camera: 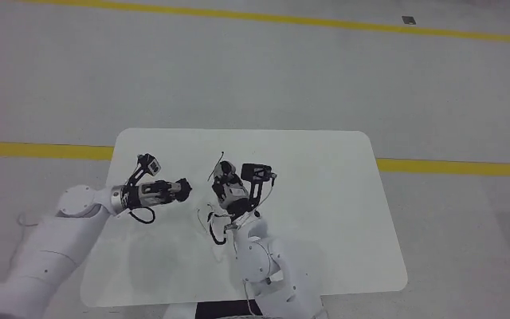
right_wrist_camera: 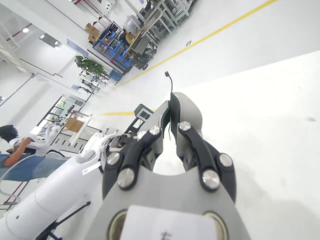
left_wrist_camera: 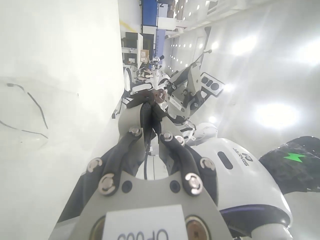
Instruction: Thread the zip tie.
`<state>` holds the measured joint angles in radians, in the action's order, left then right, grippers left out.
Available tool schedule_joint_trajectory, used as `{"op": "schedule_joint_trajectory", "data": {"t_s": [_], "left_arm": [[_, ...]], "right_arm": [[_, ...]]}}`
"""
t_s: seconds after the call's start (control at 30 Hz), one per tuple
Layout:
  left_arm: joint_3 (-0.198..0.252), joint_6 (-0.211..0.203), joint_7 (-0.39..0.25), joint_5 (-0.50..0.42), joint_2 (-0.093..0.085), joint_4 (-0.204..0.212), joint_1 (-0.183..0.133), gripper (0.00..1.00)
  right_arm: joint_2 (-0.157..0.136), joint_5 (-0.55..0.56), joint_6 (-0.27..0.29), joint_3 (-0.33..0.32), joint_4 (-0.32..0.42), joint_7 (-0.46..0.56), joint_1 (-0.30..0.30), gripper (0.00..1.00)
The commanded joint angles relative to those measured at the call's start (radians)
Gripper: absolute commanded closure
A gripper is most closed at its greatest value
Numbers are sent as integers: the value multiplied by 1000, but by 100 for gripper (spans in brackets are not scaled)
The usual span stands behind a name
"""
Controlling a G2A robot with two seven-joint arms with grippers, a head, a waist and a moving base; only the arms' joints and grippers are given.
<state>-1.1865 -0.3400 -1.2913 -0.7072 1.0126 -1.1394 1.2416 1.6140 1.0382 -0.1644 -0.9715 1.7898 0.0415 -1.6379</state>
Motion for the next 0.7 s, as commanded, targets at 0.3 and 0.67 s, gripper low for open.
{"op": "schedule_joint_trajectory", "data": {"t_s": [0.3, 0.67], "left_arm": [[-14, 0, 40, 11, 20, -25, 13, 100], [-17, 4, 96, 41, 23, -39, 18, 100]], "right_arm": [[-22, 1, -104, 82, -51, -133, 43, 100], [-30, 15, -118, 100, -52, -146, 51, 100]]}}
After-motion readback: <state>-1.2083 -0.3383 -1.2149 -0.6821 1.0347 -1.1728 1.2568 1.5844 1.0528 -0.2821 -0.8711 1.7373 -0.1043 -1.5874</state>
